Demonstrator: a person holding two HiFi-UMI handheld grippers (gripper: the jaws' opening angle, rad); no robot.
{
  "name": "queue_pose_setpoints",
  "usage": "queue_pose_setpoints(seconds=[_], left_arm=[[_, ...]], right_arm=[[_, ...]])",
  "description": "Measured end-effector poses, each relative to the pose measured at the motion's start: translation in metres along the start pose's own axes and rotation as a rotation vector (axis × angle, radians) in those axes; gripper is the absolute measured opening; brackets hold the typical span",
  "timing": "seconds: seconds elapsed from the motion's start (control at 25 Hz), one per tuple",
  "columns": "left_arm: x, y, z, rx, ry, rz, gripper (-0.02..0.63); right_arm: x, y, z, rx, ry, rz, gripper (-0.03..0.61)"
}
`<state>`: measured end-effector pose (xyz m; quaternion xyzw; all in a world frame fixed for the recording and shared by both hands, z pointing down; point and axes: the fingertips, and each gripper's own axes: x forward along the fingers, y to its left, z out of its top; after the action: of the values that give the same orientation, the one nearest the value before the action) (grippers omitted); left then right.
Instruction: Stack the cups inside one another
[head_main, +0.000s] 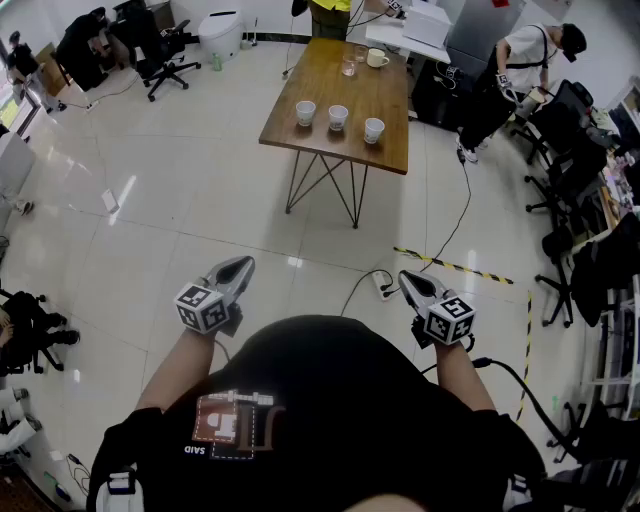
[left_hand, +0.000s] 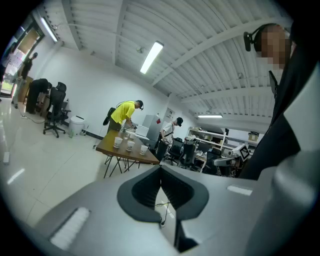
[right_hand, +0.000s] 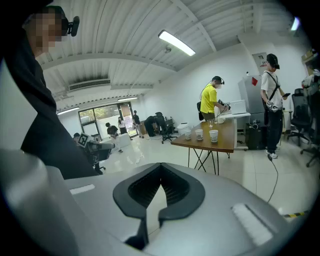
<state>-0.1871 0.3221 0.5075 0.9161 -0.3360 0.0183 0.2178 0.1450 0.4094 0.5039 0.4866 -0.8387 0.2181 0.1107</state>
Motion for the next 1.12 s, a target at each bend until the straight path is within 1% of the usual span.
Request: queue_pose_setpoints(seconds=[0.48,0.64,0.76,0.96,1.12], left_arm=[[0.002,0.000,0.000,0.000,-0.004,0.004,0.002],[0.005,0.000,0.005,0.007,0.002,0.017,0.002],[0.010,-0.004,0.007,0.011,0.006,0.041,0.002],[0.030,-0.037,0.007,0.009,-0.010,0.076,0.002],[0.049,-0.072,0.001,-0.002,-0.021,0.108,0.002]], right_arm=[[0.002,-0.003,0.001,-0.002,-0.006,0.005,0.014],[0.000,-0.012,0.007,-0.007,-0.021,0.008,0.014],[-0.006,-0.026,0.014,-0.004,-0.044,0.014,0.014],[-0.032,-0.058,0.015,-0.007,-0.046,0.043,0.014],[-0.049,-0.084,0.011,-0.032,-0.020,0.088,0.014]])
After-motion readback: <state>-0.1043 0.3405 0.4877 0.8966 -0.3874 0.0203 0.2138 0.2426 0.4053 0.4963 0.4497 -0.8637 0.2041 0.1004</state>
